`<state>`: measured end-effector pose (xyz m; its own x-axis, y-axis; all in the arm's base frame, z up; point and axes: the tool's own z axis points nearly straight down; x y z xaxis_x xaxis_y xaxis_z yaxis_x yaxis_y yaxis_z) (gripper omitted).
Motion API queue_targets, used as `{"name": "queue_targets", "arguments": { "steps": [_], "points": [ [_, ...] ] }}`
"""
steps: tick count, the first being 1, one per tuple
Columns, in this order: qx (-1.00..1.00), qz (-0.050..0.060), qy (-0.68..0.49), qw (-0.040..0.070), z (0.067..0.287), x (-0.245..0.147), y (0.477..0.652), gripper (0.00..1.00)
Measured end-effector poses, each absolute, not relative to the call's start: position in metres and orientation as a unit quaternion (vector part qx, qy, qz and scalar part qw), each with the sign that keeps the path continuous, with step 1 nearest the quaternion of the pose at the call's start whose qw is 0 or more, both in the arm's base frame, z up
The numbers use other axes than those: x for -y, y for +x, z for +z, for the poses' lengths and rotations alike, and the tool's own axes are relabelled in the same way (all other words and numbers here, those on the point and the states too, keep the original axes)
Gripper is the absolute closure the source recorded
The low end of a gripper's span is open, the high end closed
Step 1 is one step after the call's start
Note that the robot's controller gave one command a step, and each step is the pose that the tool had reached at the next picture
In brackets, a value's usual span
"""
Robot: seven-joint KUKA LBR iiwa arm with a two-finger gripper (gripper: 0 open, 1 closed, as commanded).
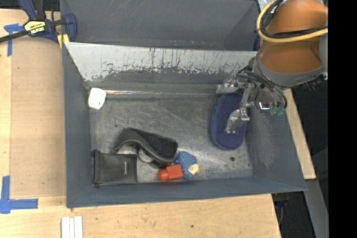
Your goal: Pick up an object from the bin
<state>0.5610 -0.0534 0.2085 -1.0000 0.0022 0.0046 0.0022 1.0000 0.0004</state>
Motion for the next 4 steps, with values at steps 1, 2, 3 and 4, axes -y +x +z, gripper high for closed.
{"name": "queue_targets", "arguments": {
  "steps": [1, 2, 3, 4],
  "points": [
    [0.999, -0.007, 0.035, 0.003, 0.076, 0.133, 0.61, 0.0],
    [0.926, 0.005, 0.377, -0.002, 0.078, 0.086, 0.619, 0.0],
    [0.797, 0.007, 0.604, 0.0, 0.078, 0.034, 0.614, 0.0],
    [0.798, 0.003, 0.602, -0.001, 0.083, 0.036, 0.616, 0.0]
  ]
}}
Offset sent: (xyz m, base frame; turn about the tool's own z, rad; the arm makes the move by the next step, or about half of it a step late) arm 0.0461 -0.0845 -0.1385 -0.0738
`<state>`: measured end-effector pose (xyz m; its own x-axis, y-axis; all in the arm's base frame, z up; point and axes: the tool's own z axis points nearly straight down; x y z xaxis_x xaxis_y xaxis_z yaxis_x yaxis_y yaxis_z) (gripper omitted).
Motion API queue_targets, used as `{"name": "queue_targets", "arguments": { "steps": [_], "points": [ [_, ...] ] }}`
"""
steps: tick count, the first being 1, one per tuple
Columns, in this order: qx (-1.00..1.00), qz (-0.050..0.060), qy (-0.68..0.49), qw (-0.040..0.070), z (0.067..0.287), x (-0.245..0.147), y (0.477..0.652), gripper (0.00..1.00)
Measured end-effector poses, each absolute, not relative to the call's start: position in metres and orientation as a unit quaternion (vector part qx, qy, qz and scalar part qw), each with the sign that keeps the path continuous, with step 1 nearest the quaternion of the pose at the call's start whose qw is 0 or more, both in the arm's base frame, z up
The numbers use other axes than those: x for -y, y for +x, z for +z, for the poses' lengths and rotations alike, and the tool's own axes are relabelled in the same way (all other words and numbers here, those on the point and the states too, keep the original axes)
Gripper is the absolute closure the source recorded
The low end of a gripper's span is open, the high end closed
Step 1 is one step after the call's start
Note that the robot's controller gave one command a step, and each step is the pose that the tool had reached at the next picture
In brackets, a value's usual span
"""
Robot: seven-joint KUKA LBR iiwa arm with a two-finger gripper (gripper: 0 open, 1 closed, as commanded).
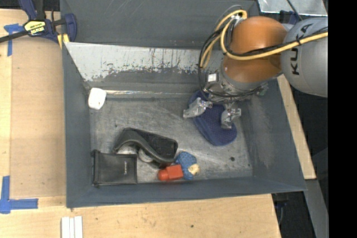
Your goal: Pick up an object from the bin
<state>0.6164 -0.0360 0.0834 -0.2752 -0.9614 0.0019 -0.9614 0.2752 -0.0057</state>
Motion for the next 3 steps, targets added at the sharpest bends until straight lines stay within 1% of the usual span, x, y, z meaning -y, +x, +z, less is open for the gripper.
{"name": "queue_targets", "arguments": {
  "steps": [1, 2, 3],
  "points": [
    [-0.642, -0.006, -0.767, -0.001, 0.078, 0.001, 0.617, 0.0],
    [-0.643, -0.008, -0.766, -0.001, 0.08, 0.003, 0.619, 1.0],
    [-0.644, -0.003, -0.765, 0.004, 0.191, 0.003, 0.621, 1.0]
  ]
}}
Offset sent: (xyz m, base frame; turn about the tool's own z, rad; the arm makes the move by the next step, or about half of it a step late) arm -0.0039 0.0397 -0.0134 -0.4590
